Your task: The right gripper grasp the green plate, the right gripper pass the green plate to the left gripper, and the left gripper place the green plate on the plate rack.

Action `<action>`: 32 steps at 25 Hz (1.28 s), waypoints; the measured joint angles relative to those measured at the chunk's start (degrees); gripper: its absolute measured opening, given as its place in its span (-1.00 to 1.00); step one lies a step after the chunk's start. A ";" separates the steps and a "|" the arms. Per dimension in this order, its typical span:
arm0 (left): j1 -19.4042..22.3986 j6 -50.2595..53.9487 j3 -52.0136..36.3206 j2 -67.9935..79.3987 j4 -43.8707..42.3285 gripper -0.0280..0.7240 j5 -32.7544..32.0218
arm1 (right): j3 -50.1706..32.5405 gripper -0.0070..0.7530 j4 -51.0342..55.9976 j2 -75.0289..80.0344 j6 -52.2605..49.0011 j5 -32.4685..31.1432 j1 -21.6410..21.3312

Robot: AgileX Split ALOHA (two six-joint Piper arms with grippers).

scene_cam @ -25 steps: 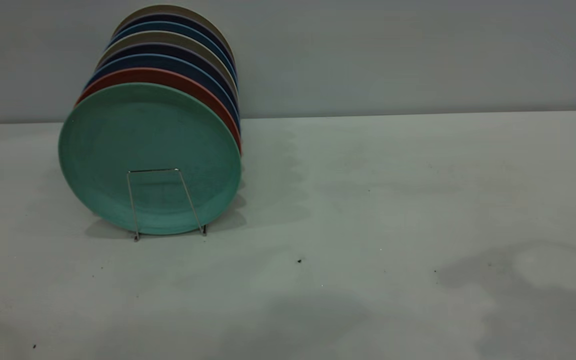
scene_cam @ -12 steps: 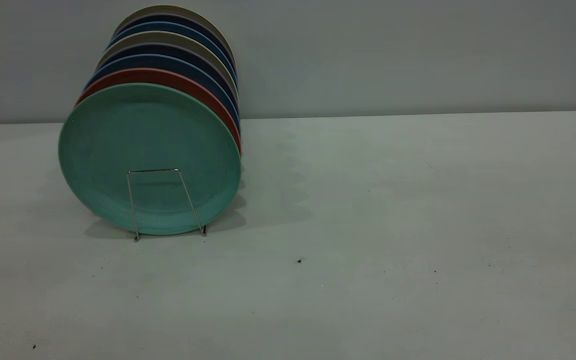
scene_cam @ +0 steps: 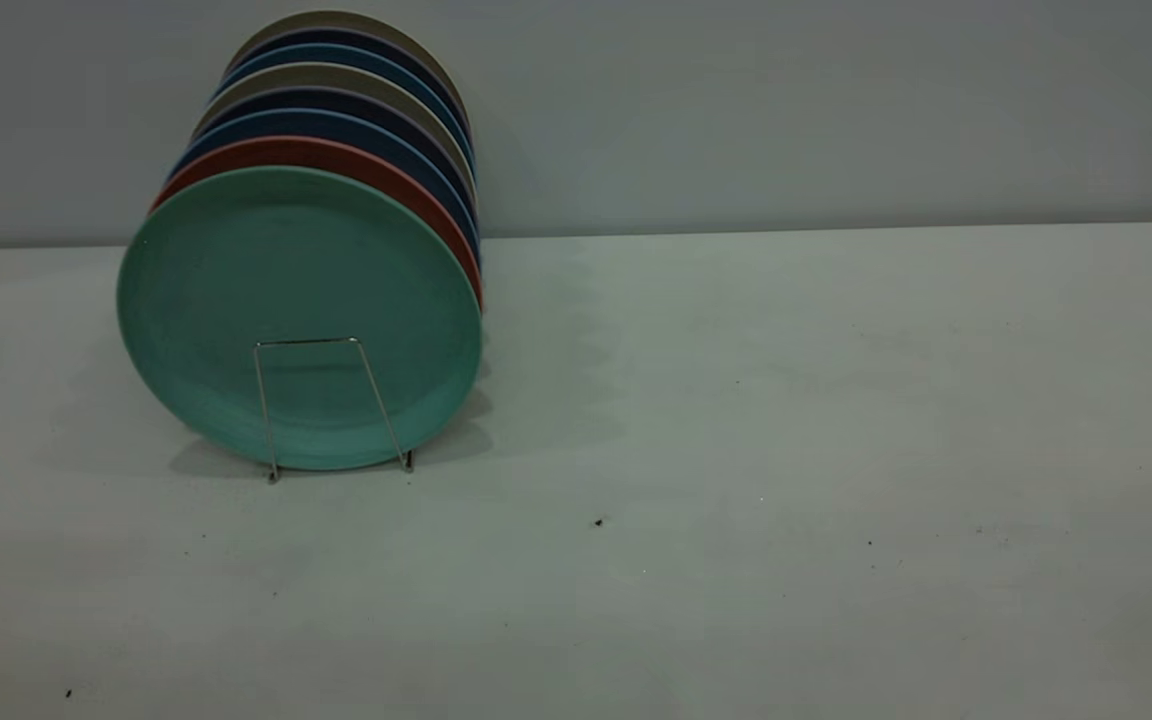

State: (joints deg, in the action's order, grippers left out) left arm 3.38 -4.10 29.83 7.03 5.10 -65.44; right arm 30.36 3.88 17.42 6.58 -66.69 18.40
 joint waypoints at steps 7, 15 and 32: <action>-0.38 -1.79 -0.35 -7.56 0.00 0.20 -0.14 | -3.09 0.40 0.60 -9.52 0.80 1.39 0.00; -3.31 -2.03 -1.56 -8.30 0.10 0.20 0.26 | -3.25 0.40 0.12 -12.02 0.95 1.39 0.00; -3.59 -2.09 -1.58 -8.30 0.10 0.20 0.16 | -3.25 0.39 0.15 -14.62 1.07 1.39 -2.02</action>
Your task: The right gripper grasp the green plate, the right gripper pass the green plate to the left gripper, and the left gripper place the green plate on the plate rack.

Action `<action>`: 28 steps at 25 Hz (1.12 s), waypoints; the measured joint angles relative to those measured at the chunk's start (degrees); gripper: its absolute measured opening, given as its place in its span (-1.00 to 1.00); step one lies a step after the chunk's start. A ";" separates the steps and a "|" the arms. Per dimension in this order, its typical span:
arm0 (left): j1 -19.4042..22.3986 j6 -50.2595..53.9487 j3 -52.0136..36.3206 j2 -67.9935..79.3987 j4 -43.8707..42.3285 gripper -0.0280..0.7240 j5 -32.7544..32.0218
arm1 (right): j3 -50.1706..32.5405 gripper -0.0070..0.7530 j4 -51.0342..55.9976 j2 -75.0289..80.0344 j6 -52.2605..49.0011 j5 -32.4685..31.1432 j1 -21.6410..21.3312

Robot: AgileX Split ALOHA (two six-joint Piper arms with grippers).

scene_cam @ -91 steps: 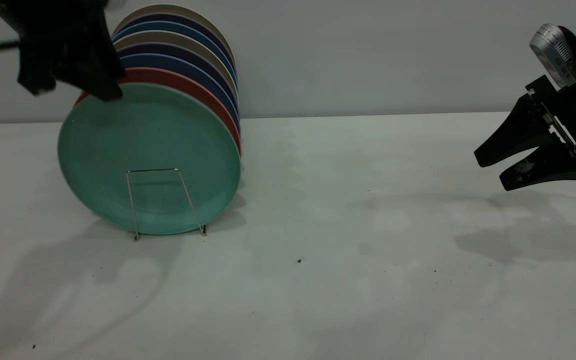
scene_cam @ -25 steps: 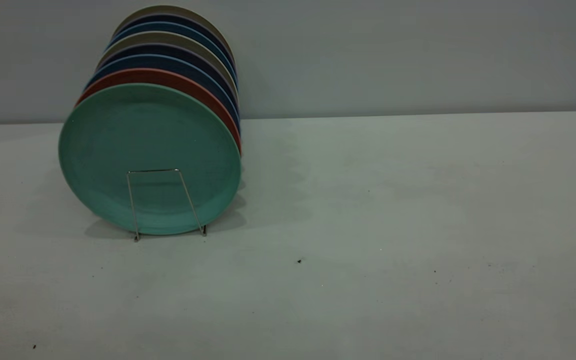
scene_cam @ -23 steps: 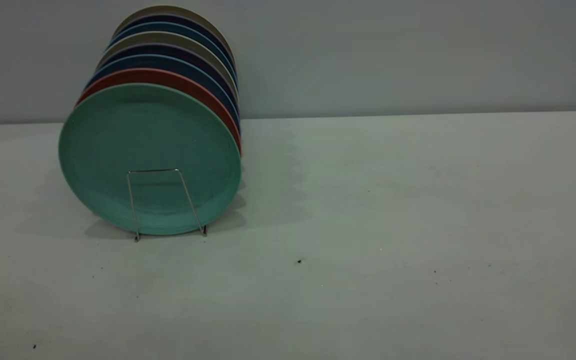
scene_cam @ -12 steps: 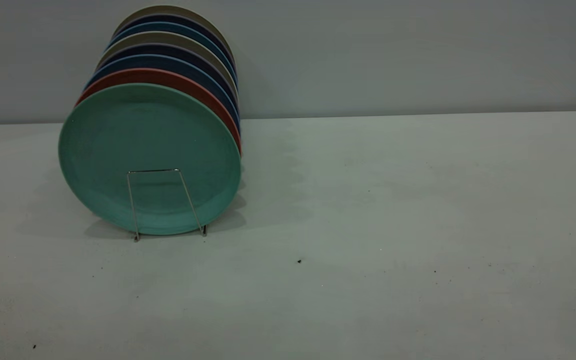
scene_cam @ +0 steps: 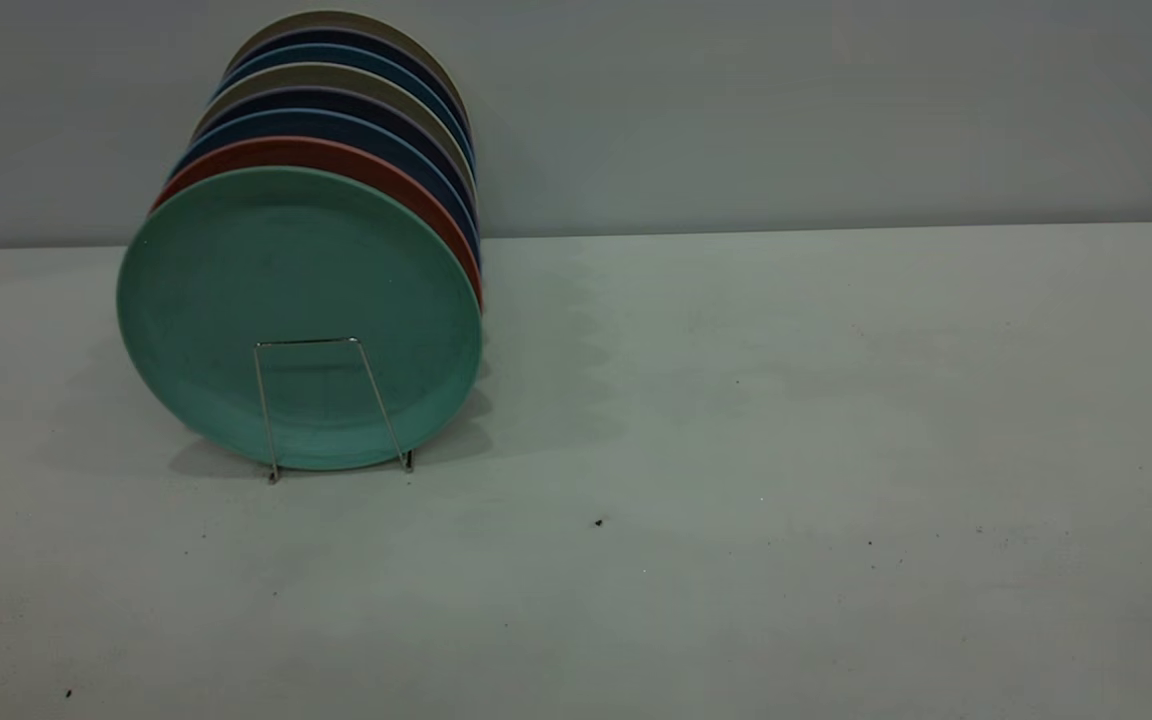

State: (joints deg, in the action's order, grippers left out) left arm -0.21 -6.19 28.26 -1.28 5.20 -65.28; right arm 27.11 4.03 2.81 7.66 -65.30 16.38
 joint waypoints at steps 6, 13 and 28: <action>-0.06 -0.06 0.00 0.00 0.00 0.20 0.00 | -0.01 0.39 0.02 -3.66 0.00 0.00 -4.03; -0.06 -0.12 0.00 0.00 0.00 0.20 0.00 | -0.01 0.39 0.09 -3.79 0.00 0.00 -7.23; -0.06 -0.12 -0.30 0.00 0.00 0.20 0.05 | -0.01 0.39 0.14 -3.79 0.00 0.00 -7.23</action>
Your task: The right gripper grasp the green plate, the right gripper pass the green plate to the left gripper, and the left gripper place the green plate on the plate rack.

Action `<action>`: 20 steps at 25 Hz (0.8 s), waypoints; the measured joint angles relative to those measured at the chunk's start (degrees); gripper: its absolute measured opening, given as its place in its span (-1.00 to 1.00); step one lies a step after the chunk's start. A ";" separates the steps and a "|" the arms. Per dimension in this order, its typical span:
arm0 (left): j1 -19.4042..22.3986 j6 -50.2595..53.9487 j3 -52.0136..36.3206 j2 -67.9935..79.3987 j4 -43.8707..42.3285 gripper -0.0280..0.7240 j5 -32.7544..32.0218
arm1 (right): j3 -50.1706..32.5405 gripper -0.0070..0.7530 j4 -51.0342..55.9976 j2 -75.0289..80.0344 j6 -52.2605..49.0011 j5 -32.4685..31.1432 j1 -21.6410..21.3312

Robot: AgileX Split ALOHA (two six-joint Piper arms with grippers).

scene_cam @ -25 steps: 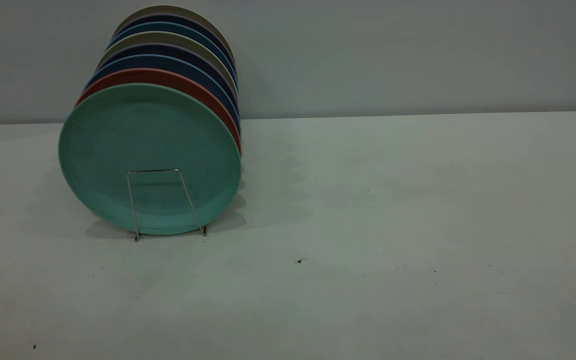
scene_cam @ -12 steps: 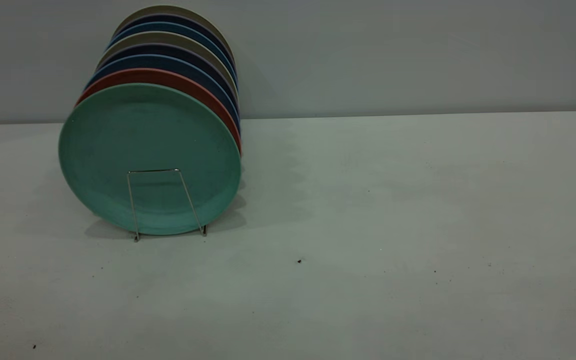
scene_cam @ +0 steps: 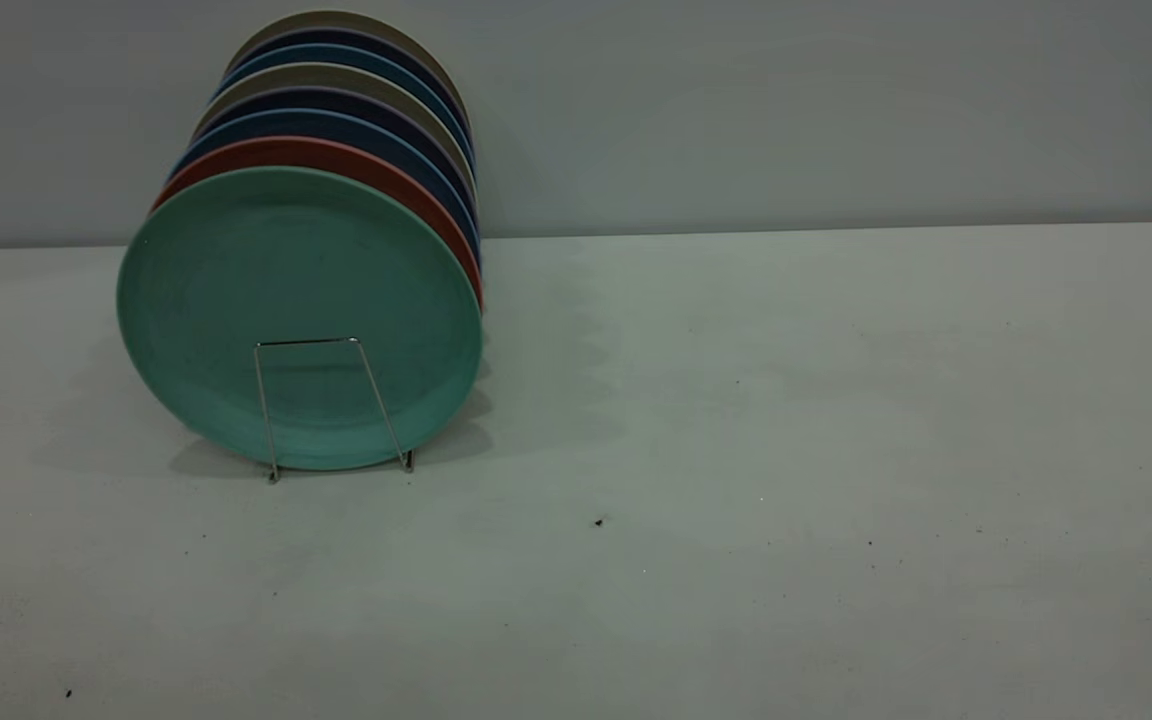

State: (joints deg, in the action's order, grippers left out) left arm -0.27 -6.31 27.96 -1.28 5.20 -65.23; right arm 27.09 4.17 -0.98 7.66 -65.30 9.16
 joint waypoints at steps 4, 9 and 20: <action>0.00 0.00 0.00 0.00 0.00 0.20 0.00 | 0.00 0.39 0.00 0.00 0.00 0.00 0.00; 0.00 0.00 0.00 0.00 0.00 0.20 0.00 | 0.00 0.34 0.00 0.00 0.00 0.00 0.00; 0.00 0.11 -0.01 0.00 0.00 0.20 0.00 | 0.00 0.21 0.00 0.00 0.00 0.00 0.00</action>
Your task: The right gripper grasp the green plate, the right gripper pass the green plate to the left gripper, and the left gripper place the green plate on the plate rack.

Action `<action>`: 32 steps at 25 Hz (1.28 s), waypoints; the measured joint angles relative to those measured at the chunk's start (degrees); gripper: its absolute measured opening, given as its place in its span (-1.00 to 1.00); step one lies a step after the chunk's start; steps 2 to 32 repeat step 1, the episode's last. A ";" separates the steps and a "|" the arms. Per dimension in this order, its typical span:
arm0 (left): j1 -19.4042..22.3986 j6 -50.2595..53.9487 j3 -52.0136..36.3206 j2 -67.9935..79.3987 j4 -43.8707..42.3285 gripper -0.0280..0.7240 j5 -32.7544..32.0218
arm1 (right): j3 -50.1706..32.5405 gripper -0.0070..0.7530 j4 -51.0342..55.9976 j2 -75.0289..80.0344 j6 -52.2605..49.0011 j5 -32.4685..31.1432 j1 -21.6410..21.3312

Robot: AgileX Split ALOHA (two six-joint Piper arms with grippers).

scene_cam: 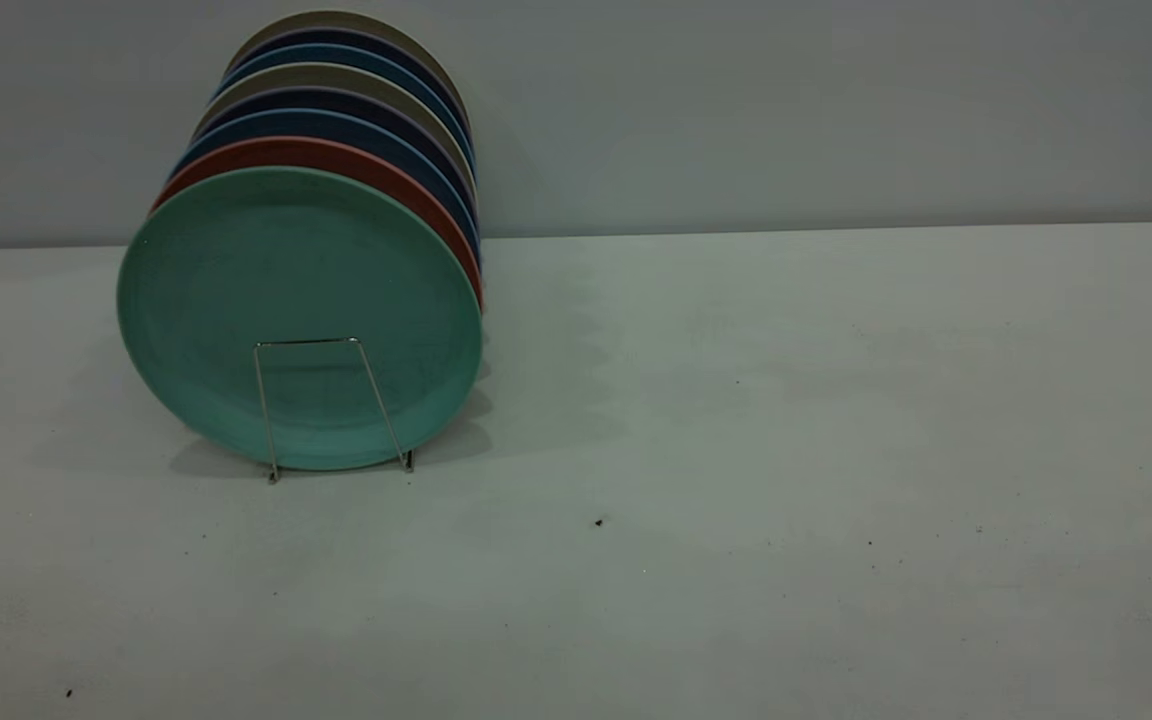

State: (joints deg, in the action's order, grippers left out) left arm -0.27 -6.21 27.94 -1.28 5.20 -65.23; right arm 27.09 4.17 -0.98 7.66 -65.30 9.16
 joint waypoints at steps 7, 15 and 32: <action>0.00 0.00 0.00 0.00 0.00 0.20 0.00 | 0.00 0.19 0.00 0.00 0.00 0.00 0.00; 0.00 0.00 0.00 0.00 0.00 0.20 0.00 | 0.00 0.19 0.00 0.00 0.00 0.00 0.00; 0.00 0.00 0.00 0.00 0.00 0.20 0.00 | 0.00 0.19 0.00 0.00 0.00 0.00 0.00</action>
